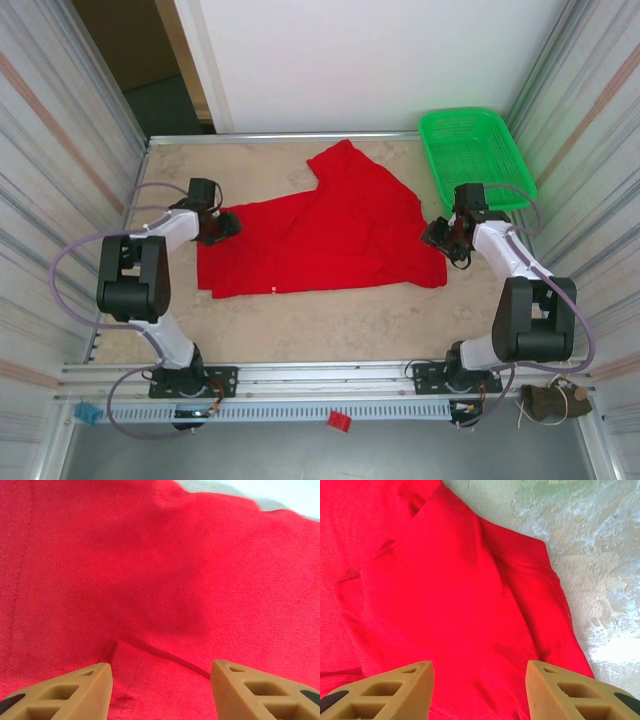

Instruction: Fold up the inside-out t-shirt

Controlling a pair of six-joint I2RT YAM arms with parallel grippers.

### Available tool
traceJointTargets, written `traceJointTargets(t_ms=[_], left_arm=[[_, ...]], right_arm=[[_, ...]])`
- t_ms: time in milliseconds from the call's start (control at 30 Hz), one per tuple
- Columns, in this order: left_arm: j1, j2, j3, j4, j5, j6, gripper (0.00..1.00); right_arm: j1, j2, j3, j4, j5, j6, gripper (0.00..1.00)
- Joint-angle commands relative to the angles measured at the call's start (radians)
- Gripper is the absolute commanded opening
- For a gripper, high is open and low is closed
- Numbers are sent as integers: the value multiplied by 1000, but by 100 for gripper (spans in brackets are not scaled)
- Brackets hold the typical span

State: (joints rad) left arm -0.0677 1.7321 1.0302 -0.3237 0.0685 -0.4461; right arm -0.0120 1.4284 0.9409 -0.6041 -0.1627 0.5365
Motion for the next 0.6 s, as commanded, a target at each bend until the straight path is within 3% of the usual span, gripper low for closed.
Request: traceJointTargets(t_ms=[0,167,267,333,367,567], left_arm=[[-1,23,18,-39,-56,-13,54],[-2,35,1,-25,-59,-25,53],[-1,39,-4,-9,-48,-15,34],[-1,29,-8,1,-38,-1,7],[-2,16,-11,-1,-35,4,0],[-3,-188,-86,-58,7,10,0]], right_arm=[[-6,10,38,5,-15,-20,50],[-8,3,37,4,-17,-17,50],[-8,3,35,6,-20,-14,50],[-6,3,35,6,-20,-13,50],[-6,3,35,6,-18,-13,50],[-6,19,26,25,-24,-16,50]])
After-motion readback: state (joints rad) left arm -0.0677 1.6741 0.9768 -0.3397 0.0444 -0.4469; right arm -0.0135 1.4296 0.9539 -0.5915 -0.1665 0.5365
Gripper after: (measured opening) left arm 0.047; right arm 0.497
